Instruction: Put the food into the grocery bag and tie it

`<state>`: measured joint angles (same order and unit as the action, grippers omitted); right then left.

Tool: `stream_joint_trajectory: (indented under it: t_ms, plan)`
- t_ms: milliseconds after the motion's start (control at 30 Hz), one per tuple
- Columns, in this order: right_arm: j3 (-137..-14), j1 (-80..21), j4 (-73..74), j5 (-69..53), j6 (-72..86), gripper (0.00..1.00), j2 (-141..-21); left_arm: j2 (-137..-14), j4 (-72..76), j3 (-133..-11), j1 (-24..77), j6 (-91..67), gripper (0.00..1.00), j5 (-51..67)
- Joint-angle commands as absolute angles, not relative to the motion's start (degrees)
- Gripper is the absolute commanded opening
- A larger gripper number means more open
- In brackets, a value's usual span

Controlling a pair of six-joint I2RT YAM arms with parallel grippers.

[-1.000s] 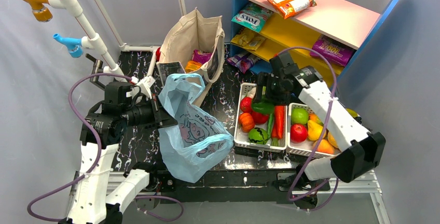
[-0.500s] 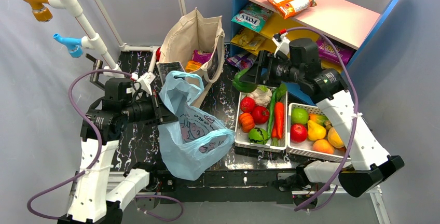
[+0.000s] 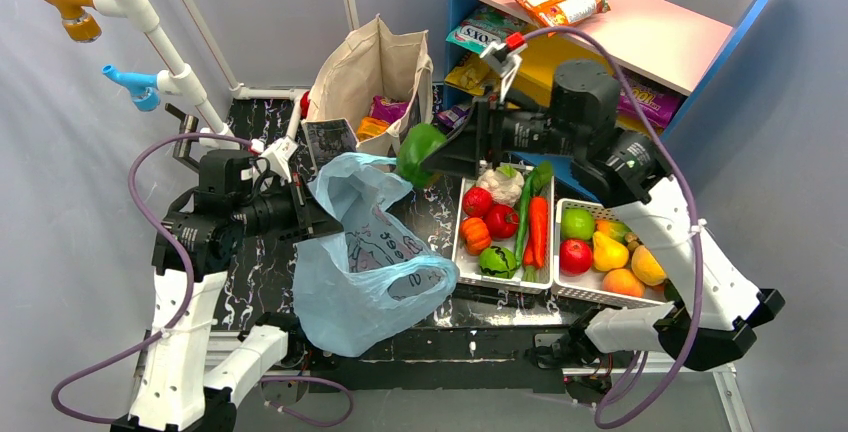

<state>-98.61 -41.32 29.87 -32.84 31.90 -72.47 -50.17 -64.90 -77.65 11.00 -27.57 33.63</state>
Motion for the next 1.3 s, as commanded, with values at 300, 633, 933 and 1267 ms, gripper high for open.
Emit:
stream_joint_trajectory:
  t_ms: [300,633,933,1267]
  plan:
    - [-103.2,-56.0,32.1,-30.2,19.3,0.49,-81.8,-47.8,-66.6,-78.2,11.2,-28.0,0.00,34.2]
    - [-110.3,-62.2,37.7,-28.2,13.4,0.72,-88.3,-46.3,-66.5,-77.7,11.2,-29.1,0.00,33.5]
    - [-117.6,-66.5,52.8,-19.0,1.2,0.82,-95.4,-46.1,-67.1,-78.4,11.2,-29.4,0.00,33.1]
    - [-111.4,-68.7,50.8,-14.3,-3.4,0.86,-94.8,-46.6,-67.1,-79.1,11.2,-29.4,0.00,33.4]
